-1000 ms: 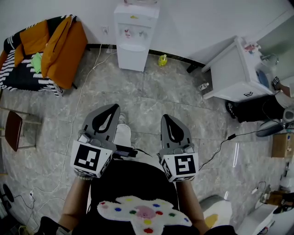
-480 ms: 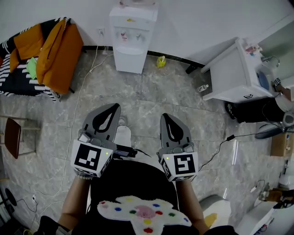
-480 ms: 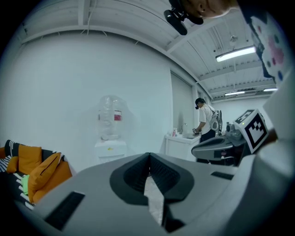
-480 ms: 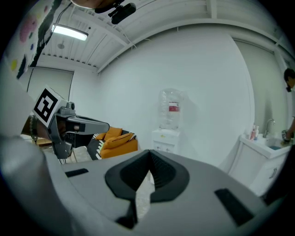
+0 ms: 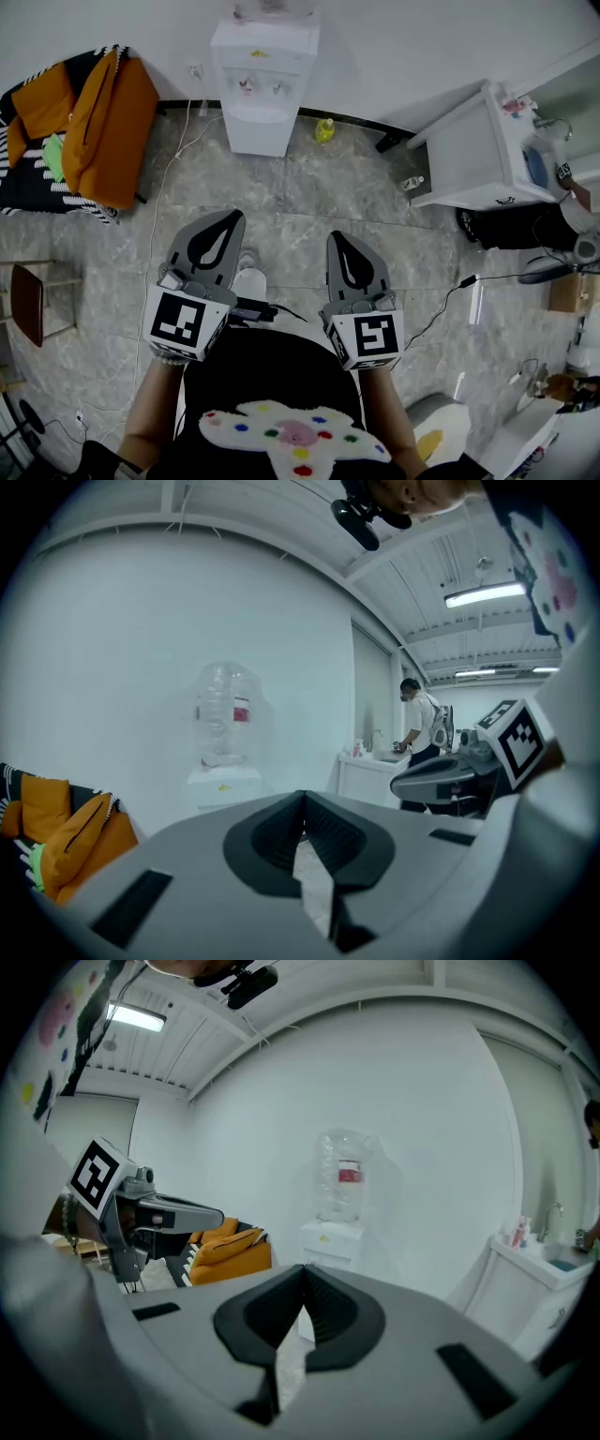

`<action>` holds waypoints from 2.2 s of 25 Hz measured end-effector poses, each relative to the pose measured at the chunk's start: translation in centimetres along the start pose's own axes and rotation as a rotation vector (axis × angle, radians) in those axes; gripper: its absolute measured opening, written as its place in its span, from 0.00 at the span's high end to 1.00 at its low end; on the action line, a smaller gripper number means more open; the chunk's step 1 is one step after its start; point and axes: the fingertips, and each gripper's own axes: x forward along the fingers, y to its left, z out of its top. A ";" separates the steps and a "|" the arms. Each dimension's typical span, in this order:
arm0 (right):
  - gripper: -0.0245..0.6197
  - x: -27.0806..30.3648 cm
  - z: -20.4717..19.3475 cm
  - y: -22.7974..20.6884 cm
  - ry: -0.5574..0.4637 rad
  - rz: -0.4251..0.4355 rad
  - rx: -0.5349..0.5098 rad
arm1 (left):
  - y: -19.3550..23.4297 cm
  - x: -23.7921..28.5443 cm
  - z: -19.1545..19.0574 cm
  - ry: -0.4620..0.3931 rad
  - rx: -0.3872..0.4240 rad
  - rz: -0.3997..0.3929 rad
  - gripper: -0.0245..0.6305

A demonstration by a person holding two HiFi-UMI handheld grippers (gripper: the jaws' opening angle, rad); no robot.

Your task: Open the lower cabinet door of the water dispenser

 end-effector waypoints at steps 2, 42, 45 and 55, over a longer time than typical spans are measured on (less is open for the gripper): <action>0.96 1.3 0.4 -0.4 0.006 -0.005 -0.004 | 1.1 1.1 0.3 0.002 -0.001 -0.006 0.94; 0.96 15.2 4.4 -0.9 0.009 -0.066 -0.005 | 14.5 8.3 2.4 -0.034 -0.018 -0.027 0.94; 0.96 15.5 4.3 -1.1 0.015 -0.054 -0.011 | 14.6 8.3 2.5 -0.039 -0.009 -0.009 0.94; 0.83 16.8 4.4 -1.7 0.035 0.006 0.009 | 14.1 9.2 2.3 -0.023 -0.038 -0.034 0.94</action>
